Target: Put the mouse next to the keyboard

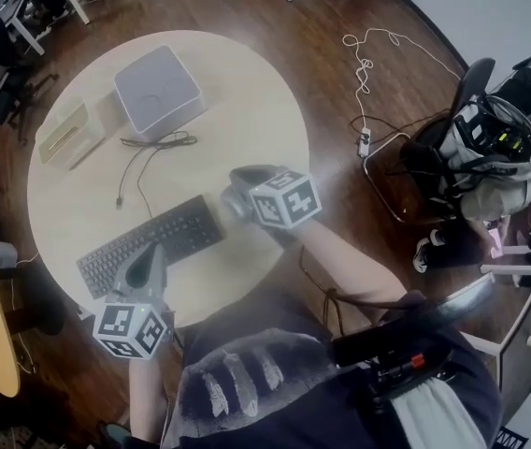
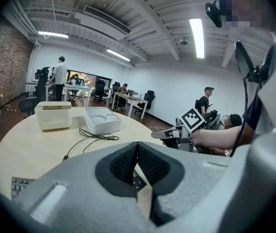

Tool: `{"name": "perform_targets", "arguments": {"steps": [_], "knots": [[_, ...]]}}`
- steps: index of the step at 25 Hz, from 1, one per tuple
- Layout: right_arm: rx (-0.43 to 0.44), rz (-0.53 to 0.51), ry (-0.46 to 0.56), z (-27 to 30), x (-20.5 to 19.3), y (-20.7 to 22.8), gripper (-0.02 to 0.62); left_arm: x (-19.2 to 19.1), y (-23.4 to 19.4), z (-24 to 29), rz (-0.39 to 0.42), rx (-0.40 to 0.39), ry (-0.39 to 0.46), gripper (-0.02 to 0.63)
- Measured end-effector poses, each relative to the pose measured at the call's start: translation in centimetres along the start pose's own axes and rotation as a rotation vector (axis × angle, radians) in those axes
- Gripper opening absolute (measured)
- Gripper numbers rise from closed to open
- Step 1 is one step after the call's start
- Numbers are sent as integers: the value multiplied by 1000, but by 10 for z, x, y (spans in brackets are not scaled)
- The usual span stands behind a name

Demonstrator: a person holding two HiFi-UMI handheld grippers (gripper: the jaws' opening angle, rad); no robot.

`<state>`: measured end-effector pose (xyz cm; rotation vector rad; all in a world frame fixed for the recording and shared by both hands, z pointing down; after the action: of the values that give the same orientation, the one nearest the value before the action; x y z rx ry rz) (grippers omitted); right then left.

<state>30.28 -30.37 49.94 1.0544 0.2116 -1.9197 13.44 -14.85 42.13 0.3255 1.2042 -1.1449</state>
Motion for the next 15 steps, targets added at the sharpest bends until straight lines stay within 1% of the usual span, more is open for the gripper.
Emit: {"name": "perform_targets", "arguments": {"steps": [8, 11, 15], "knots": [[59, -22, 159, -37, 47, -30, 2, 23, 16, -3, 83, -24, 12, -2], [94, -6, 203, -52, 57, -46, 2, 29, 22, -12, 110, -46, 26, -2], [127, 1, 248, -71, 65, -73, 2, 36, 25, -30, 139, -72, 65, -2]]}}
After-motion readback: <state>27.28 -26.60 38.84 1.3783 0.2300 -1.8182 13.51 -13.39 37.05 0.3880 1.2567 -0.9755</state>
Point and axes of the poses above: the fingertips, and each gripper's own axes: z forward along the fingers, y to its right, x out of its top, the point moved 4 cm from there along -z, backward along the fingers, and after that the axes turned 12 degrees about -x, right-handed, at the moved point
